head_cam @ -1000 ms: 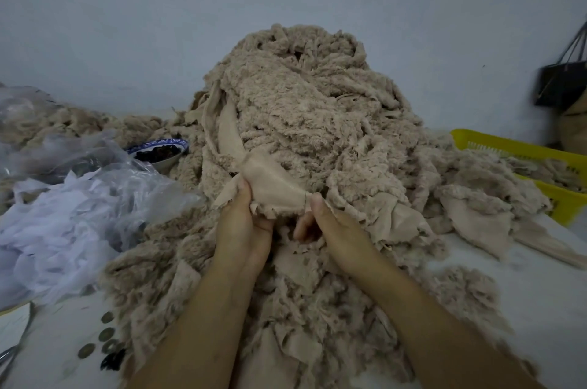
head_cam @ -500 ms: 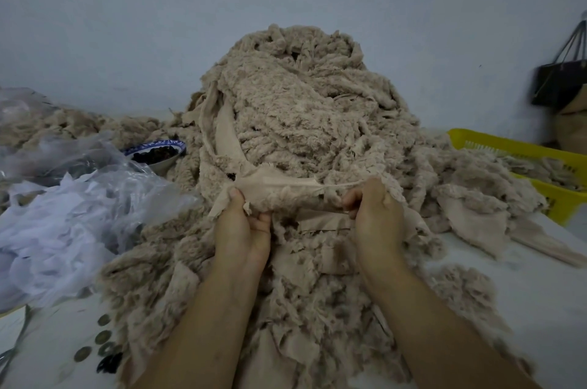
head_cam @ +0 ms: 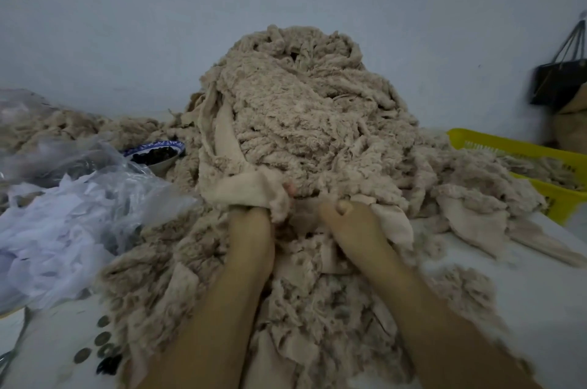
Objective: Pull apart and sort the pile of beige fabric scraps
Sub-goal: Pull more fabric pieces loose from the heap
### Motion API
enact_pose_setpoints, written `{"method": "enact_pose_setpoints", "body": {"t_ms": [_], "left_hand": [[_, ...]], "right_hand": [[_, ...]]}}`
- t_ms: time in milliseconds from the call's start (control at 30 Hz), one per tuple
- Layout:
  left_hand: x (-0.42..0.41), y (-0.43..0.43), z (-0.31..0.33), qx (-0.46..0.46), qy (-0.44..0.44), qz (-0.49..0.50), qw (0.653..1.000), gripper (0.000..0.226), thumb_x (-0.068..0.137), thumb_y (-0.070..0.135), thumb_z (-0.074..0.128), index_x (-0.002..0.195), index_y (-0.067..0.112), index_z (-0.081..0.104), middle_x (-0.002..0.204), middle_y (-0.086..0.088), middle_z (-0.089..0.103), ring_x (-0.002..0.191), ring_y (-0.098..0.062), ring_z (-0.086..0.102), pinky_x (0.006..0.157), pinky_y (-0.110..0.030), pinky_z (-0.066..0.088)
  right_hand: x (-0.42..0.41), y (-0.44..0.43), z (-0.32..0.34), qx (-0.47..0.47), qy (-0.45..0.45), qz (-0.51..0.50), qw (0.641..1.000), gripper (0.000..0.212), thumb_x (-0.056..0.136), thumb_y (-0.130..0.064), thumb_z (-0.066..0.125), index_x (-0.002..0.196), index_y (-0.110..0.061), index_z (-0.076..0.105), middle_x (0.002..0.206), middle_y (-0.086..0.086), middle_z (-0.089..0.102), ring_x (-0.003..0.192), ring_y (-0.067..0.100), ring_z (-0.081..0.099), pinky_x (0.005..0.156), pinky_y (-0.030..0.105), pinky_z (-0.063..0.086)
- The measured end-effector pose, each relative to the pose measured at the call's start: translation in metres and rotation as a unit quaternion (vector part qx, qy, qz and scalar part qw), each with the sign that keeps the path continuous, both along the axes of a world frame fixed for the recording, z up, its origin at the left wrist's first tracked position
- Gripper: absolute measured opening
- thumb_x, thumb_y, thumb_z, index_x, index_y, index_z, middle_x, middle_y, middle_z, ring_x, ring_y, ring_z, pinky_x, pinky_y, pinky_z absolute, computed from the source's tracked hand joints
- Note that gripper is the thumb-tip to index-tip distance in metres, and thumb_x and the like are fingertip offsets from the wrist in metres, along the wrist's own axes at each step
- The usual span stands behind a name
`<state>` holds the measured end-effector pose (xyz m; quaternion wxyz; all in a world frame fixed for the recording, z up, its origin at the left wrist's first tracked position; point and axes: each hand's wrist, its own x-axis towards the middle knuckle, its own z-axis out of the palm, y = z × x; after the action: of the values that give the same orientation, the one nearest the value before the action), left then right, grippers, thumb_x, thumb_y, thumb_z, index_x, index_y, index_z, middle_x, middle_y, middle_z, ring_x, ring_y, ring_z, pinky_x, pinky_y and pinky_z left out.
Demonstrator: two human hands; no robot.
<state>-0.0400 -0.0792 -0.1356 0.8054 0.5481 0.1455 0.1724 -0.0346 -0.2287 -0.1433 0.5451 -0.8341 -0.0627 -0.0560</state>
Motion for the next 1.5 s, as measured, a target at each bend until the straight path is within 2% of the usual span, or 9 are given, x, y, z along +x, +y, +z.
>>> {"method": "enact_pose_setpoints", "body": {"t_ms": [100,267,500,667,767,867,1167,1400,1500], "left_hand": [[-0.007,0.003,-0.001,0.19,-0.036,0.028,0.981,0.017,0.1,0.016,0.057,0.091,0.016,0.071,0.081,-0.001,0.071,0.074,-0.015,0.067,0.067,-0.028,0.053],[-0.013,-0.001,0.003,0.324,-0.092,0.007,0.941,0.017,0.097,0.034,0.062,0.108,0.024,0.07,0.091,0.023,0.066,0.083,0.021,0.059,0.07,0.001,0.043],[-0.031,-0.007,0.013,0.194,-0.137,-0.111,0.965,0.037,0.101,0.048,0.045,0.082,0.052,0.076,0.089,0.023,0.075,0.085,0.006,0.069,0.066,-0.008,0.051],[-0.022,-0.006,0.012,0.069,-0.088,-0.147,0.983,0.042,0.086,0.055,0.058,0.097,0.022,0.081,0.102,-0.006,0.077,0.097,-0.019,0.074,0.076,-0.03,0.056],[-0.022,-0.003,0.011,0.037,-0.061,-0.2,0.977,0.054,0.083,0.062,0.063,0.104,0.014,0.078,0.108,-0.015,0.075,0.099,-0.025,0.073,0.075,-0.031,0.058],[-0.023,-0.004,0.007,0.126,-0.061,-0.165,0.976,0.058,0.076,0.074,0.055,0.088,0.024,0.081,0.093,-0.004,0.078,0.09,-0.017,0.075,0.072,-0.026,0.058],[-0.022,-0.01,0.004,0.378,-0.151,-0.146,0.902,0.021,0.081,0.052,0.067,0.101,0.056,0.061,0.099,0.023,0.067,0.083,0.0,0.065,0.068,-0.024,0.055],[-0.021,-0.003,0.007,0.209,-0.148,-0.077,0.963,0.027,0.101,0.027,0.056,0.078,0.03,0.07,0.08,0.007,0.068,0.08,-0.011,0.063,0.071,-0.028,0.051],[-0.024,-0.006,0.004,0.213,-0.143,-0.075,0.964,0.029,0.106,0.035,0.041,0.089,0.047,0.061,0.077,0.044,0.063,0.078,0.025,0.056,0.067,0.003,0.041]], "right_hand": [[0.004,-0.002,-0.003,-0.135,-0.011,0.03,0.99,0.033,0.092,-0.033,0.058,0.063,-0.02,0.049,0.054,-0.006,0.043,0.054,0.012,0.044,0.044,0.022,0.028],[-0.006,-0.005,0.014,0.19,-0.105,-0.046,0.975,0.036,0.076,-0.062,0.041,0.079,-0.031,0.06,0.076,-0.014,0.059,0.07,0.008,0.055,0.064,0.03,0.046],[-0.008,0.008,0.006,-0.048,-0.171,0.065,0.982,0.028,0.1,-0.03,0.055,0.078,-0.012,0.051,0.081,-0.007,0.047,0.071,0.003,0.045,0.063,0.019,0.037],[-0.013,0.003,0.017,0.092,-0.13,0.094,0.983,0.032,0.098,-0.023,0.056,0.067,-0.03,0.05,0.117,-0.03,0.051,0.103,-0.017,0.051,0.082,0.013,0.046],[-0.016,0.006,0.016,0.128,-0.042,0.18,0.974,0.026,0.089,-0.037,0.058,0.065,-0.029,0.056,0.113,-0.029,0.064,0.082,-0.004,0.065,0.072,0.026,0.055],[-0.017,0.006,0.016,0.121,-0.061,0.145,0.98,0.028,0.098,-0.035,0.055,0.071,-0.026,0.053,0.066,0.004,0.058,0.058,0.02,0.052,0.059,0.033,0.044],[-0.005,-0.003,0.019,0.417,-0.013,0.106,0.902,0.014,0.092,-0.035,0.065,0.081,-0.026,0.069,0.088,0.008,0.073,0.082,0.024,0.072,0.068,0.036,0.06],[-0.007,0.001,0.01,0.329,0.074,0.192,0.922,0.028,0.089,-0.036,0.071,0.115,-0.032,0.063,0.11,-0.007,0.075,0.102,0.013,0.072,0.077,0.02,0.057],[-0.004,-0.001,0.008,0.249,0.078,0.163,0.952,0.024,0.097,-0.029,0.063,0.121,-0.026,0.062,0.109,-0.003,0.075,0.099,0.015,0.072,0.082,0.029,0.058]]}}
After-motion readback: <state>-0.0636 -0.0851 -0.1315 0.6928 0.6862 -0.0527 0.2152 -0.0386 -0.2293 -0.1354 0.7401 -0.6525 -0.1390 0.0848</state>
